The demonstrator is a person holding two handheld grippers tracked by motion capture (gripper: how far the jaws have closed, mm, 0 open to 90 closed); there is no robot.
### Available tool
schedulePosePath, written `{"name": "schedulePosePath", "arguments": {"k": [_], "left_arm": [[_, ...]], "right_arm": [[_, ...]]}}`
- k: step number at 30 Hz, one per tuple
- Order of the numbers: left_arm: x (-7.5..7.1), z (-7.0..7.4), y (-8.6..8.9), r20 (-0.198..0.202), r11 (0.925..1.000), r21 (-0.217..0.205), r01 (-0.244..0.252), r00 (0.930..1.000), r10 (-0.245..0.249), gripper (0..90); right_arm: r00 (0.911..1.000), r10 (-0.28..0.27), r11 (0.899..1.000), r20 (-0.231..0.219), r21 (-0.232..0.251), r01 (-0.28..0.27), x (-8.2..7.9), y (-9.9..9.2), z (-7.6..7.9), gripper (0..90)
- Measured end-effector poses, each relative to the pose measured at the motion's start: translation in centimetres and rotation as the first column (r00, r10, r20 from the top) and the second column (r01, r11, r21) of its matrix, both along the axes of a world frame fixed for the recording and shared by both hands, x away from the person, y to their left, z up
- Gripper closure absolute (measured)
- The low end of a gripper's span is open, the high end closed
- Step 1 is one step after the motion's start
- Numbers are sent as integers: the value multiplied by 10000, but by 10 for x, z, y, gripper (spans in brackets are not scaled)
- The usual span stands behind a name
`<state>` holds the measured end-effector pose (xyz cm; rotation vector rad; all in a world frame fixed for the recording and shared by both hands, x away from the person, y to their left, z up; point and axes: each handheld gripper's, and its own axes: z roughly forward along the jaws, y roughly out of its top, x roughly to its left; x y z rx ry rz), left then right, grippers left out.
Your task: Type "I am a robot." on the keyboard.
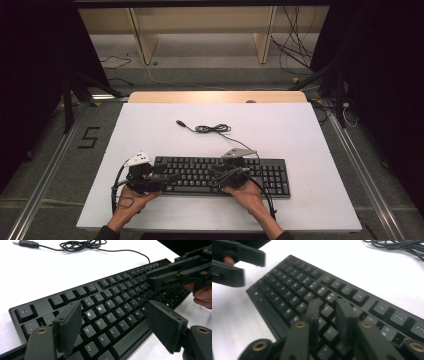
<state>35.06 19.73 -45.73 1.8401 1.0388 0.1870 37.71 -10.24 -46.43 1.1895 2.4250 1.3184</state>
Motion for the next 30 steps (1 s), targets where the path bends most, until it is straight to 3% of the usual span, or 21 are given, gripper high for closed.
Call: {"name": "schedulePosePath", "arguments": {"k": [8,30], "left_arm": [[-7,0,6,148,9998,-179,-63,9999,66,270],[-17,-2,10,316,9997,-222,-70,9995,77,264]], "right_arm": [[9997,-228,9994,-56,-257,226,5,0,-4,900],[9990,-387,9964,-230,-768,368,13,8,-17,900]]}}
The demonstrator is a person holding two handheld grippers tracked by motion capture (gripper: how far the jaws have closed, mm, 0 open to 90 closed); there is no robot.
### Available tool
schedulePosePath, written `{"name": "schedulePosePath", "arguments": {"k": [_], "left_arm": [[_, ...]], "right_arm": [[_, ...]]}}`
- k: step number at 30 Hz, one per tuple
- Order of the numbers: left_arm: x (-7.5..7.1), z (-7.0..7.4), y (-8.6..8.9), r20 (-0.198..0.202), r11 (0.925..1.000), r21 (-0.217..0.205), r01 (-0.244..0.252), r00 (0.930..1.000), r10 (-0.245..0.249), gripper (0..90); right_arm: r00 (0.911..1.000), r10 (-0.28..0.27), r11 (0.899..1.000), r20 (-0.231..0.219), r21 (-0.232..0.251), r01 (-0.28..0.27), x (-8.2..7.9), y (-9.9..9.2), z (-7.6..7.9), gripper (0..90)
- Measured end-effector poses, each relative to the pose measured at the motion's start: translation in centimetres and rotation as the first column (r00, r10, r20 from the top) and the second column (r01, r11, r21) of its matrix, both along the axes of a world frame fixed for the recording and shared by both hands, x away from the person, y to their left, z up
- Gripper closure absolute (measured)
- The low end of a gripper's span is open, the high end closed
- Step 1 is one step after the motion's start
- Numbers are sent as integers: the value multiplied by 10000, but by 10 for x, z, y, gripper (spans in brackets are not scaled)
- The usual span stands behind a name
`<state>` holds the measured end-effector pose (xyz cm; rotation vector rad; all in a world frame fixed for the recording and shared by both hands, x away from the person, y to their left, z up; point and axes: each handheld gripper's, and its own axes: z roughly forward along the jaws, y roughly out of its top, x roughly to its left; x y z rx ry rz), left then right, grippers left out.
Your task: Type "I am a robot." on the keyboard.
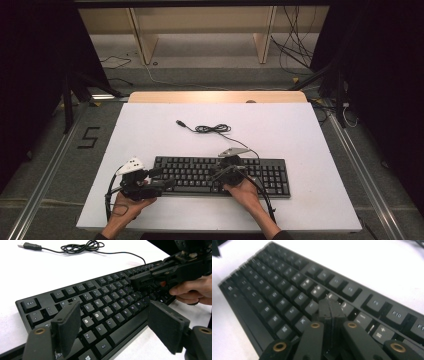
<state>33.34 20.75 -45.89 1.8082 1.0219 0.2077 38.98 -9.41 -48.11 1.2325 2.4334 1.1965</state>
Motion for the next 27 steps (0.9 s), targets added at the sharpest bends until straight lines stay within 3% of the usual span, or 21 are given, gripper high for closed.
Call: {"name": "schedulePosePath", "arguments": {"k": [6,14,27], "left_arm": [[-1,-1,3,1,9999,-59,-151,9999,151,263],[-3,-3,6,62,9995,-123,-302,9995,303,259],[-4,-2,6,173,9994,-62,-338,9993,340,251]], "right_arm": [[10000,-72,10000,-19,-46,72,0,1,2,900],[9999,-29,9982,145,601,21,-4,-3,11,840],[9958,883,9878,235,1265,-905,-13,13,22,577]]}}
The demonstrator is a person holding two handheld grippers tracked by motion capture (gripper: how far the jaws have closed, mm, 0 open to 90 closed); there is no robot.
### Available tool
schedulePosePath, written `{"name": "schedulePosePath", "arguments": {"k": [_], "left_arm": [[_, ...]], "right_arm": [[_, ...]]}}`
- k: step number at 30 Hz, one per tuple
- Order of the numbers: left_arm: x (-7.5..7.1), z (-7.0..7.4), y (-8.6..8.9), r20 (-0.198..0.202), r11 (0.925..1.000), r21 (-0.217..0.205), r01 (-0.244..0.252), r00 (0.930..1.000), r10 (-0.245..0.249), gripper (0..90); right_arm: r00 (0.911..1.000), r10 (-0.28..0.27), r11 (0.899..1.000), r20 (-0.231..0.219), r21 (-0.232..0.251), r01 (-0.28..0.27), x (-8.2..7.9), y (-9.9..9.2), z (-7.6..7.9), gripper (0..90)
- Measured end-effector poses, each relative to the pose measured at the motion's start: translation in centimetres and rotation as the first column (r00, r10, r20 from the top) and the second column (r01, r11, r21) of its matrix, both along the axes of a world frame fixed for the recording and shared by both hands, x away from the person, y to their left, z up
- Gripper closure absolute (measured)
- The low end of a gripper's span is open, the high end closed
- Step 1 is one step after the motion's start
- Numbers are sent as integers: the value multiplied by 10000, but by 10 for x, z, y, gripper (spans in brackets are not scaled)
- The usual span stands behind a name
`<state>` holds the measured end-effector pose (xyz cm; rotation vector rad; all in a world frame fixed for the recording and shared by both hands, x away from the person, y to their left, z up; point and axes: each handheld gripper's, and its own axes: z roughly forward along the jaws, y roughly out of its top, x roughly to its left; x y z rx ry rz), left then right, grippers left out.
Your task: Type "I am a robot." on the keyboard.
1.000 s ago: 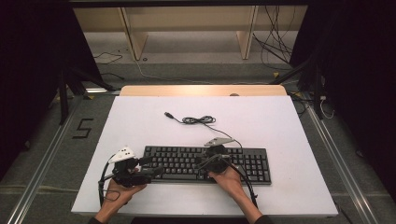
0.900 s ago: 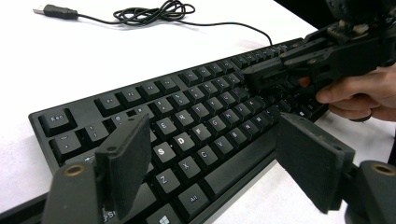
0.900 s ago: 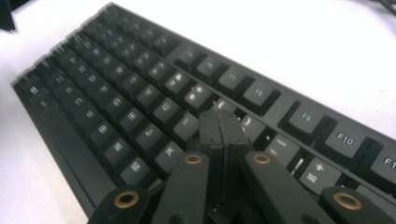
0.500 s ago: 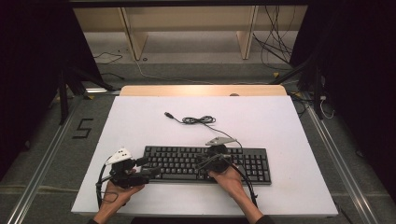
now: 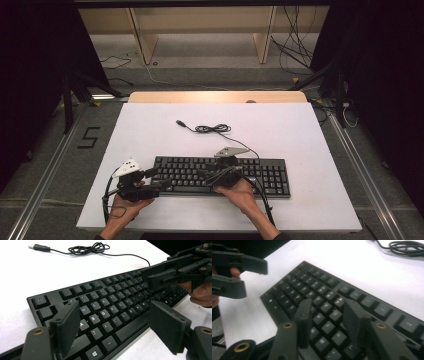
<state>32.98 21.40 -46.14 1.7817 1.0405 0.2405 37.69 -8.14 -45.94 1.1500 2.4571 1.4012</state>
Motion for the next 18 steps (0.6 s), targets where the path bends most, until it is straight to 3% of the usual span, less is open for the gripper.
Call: {"name": "schedulePosePath", "arguments": {"k": [7,18], "left_arm": [[-1,1,0,84,10000,-73,-17,10000,17,248],[-2,1,2,188,9999,-126,-12,9998,14,235]], "right_arm": [[9998,209,9998,-46,23,-209,-2,8,2,497],[9983,574,9983,-66,-15,-574,-4,22,0,459]]}}
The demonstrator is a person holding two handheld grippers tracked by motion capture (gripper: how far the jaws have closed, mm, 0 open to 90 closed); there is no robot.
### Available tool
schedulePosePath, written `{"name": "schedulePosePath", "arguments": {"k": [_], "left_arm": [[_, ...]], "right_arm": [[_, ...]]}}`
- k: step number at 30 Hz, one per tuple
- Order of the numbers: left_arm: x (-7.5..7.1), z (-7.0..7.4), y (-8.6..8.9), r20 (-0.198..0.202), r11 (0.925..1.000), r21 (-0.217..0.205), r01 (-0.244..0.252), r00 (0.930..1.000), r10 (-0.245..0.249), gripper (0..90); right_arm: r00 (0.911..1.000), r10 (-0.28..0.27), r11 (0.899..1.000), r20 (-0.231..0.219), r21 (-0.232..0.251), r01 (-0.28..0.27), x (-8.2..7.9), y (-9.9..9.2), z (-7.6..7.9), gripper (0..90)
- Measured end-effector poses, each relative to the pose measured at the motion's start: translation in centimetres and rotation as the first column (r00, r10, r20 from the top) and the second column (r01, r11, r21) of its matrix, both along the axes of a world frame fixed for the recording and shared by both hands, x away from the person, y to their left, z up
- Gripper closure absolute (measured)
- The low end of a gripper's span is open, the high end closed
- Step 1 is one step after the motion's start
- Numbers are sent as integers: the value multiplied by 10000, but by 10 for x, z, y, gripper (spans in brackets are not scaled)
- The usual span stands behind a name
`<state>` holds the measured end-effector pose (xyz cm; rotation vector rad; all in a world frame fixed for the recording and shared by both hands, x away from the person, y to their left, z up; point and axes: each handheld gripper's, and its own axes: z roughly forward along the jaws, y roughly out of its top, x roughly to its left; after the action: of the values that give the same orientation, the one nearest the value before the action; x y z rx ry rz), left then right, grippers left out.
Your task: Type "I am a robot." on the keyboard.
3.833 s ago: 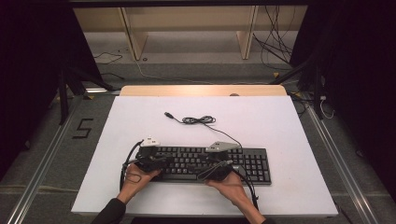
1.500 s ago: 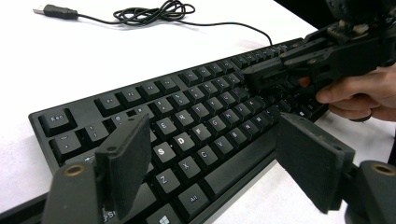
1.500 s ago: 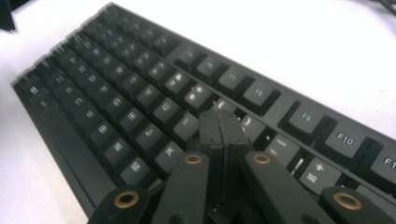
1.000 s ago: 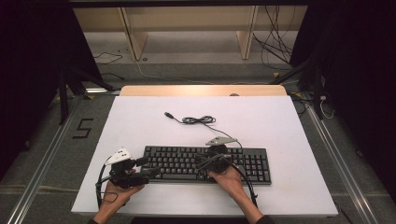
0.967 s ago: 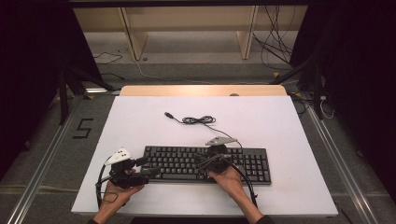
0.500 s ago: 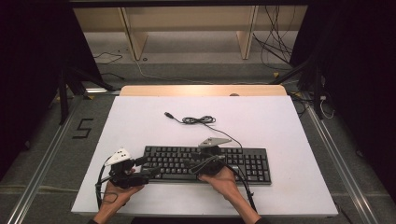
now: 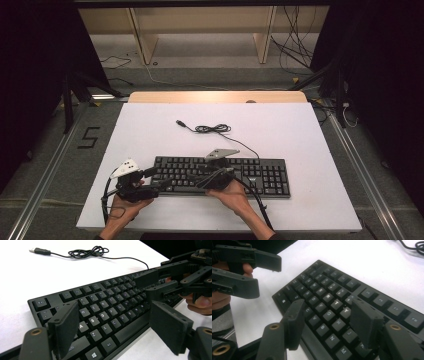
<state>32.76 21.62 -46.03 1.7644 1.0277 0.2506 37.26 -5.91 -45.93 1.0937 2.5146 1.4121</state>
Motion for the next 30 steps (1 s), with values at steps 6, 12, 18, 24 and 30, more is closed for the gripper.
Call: {"name": "schedulePosePath", "arguments": {"k": [6,12,18,24,30], "left_arm": [[-1,1,3,57,10000,18,-74,10000,74,233],[-2,1,3,90,10000,13,-62,9999,62,232],[-2,1,3,113,10000,8,-75,9999,75,232],[-2,1,3,121,10000,1,-75,9999,75,232],[-1,0,3,115,10000,22,-74,9999,74,232]], "right_arm": [[9999,123,9999,-8,10,-123,-1,6,-1,460],[9997,259,9996,22,-76,-258,-2,11,-3,538],[9993,362,9991,52,-222,-360,-4,14,-5,680],[9990,412,9983,151,-426,-405,-4,16,-7,830],[9990,436,9967,84,-691,-429,-5,18,-11,900]]}}
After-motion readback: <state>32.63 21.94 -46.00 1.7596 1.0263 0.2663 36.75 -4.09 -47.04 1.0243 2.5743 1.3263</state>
